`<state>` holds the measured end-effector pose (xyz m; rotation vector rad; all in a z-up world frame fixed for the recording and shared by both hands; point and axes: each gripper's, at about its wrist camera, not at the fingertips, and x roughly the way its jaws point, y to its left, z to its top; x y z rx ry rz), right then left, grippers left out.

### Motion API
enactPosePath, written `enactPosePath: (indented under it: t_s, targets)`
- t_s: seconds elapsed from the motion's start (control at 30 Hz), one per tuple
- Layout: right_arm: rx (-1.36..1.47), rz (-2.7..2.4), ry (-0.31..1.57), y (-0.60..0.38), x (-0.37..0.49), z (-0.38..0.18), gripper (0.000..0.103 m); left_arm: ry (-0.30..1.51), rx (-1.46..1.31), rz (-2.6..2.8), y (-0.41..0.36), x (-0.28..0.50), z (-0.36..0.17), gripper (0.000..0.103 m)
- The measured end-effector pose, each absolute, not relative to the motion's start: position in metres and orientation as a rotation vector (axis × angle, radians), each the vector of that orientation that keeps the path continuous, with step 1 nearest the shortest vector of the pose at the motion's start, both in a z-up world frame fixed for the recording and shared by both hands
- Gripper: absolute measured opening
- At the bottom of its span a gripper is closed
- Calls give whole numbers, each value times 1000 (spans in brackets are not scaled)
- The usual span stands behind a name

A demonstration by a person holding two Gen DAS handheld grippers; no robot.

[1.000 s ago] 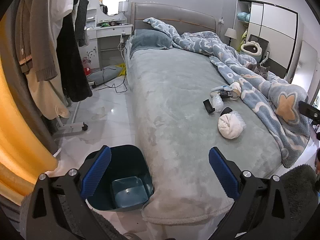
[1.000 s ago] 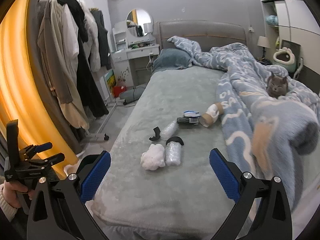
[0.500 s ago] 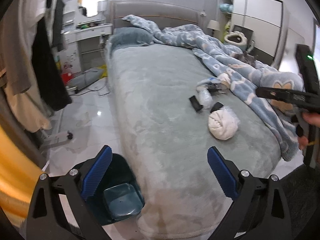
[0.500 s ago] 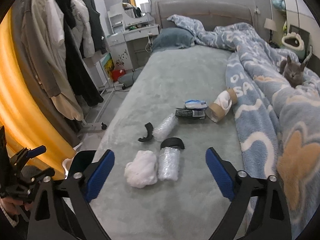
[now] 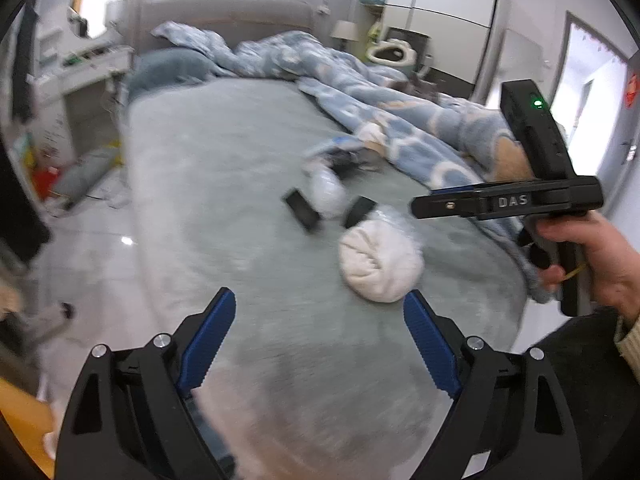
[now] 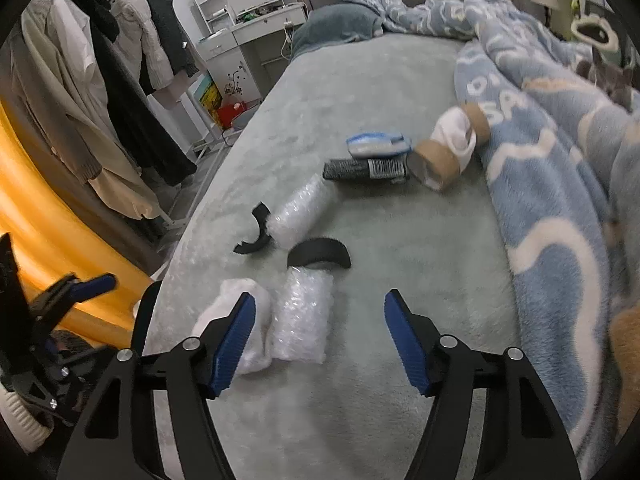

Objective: Collect trash
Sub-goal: 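Grasp the white cloth ball with the left tool while the right tool grasps the bubble-wrap roll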

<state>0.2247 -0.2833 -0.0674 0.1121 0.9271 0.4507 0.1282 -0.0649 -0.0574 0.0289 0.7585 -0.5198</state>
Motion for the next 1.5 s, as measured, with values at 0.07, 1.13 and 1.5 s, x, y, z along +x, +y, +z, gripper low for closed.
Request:
enactPosePath:
  t_s: [0.07, 1.13, 1.5]
  targets:
    - [136, 467, 939, -288, 228, -73, 67, 778, 18, -567, -72, 135, -64, 88]
    - [280, 586, 1034, -285, 248, -94, 67, 779, 7, -612, -99, 175, -74, 56]
    - [27, 500, 1051, -239, 241, -84, 35, 741, -10, -442, -45, 172, -59, 56]
